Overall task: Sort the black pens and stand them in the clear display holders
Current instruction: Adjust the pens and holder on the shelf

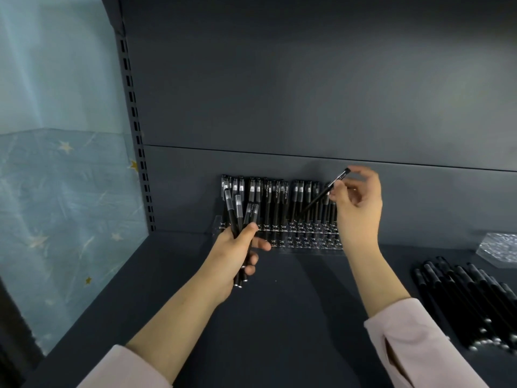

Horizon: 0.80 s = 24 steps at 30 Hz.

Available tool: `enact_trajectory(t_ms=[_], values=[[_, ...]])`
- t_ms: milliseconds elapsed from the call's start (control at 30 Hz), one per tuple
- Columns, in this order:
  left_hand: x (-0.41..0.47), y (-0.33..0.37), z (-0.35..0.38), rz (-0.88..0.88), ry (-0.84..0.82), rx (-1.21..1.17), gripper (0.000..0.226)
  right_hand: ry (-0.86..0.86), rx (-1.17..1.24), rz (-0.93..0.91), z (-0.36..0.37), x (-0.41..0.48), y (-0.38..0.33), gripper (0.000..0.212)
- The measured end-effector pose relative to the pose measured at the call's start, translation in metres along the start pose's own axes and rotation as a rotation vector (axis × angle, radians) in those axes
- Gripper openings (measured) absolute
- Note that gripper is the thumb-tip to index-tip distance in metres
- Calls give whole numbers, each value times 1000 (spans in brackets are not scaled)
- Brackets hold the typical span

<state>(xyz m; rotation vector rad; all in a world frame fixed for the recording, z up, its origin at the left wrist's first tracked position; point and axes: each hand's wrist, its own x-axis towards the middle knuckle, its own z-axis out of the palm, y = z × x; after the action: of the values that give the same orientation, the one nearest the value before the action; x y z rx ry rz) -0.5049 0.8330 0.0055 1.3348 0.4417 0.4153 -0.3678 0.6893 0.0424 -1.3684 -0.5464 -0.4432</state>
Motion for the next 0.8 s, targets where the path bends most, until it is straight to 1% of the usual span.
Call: enact_trajectory(t_ms=[100,233,333,400,533,600,700,800], values=[[1,0,3,-13,10,-21,14,-25,-42,-27,4,-2,7,26],[0,0,2,12,16,-21,7,-56,-88,-58,7,-4,5,27],[-1,1,0,41,15,-27,9,-103,-171,-103,9,-7,5,28],[-2,1,-1,53,8,-20,10,-155,-268,-165,11,-8,8,29],[-2,1,-1,85,1,20,12,-311,-589,-384,16,-10,25,40],[-2,0,0,93,-7,36,15,-346,-674,-398,18,-12,31,44],[-1,1,2,80,-10,19,15,-323,-703,-389,19,-14,33,45],[-1,2,3,96,-29,-22,16,-275,-631,-397,20,-14,24,39]])
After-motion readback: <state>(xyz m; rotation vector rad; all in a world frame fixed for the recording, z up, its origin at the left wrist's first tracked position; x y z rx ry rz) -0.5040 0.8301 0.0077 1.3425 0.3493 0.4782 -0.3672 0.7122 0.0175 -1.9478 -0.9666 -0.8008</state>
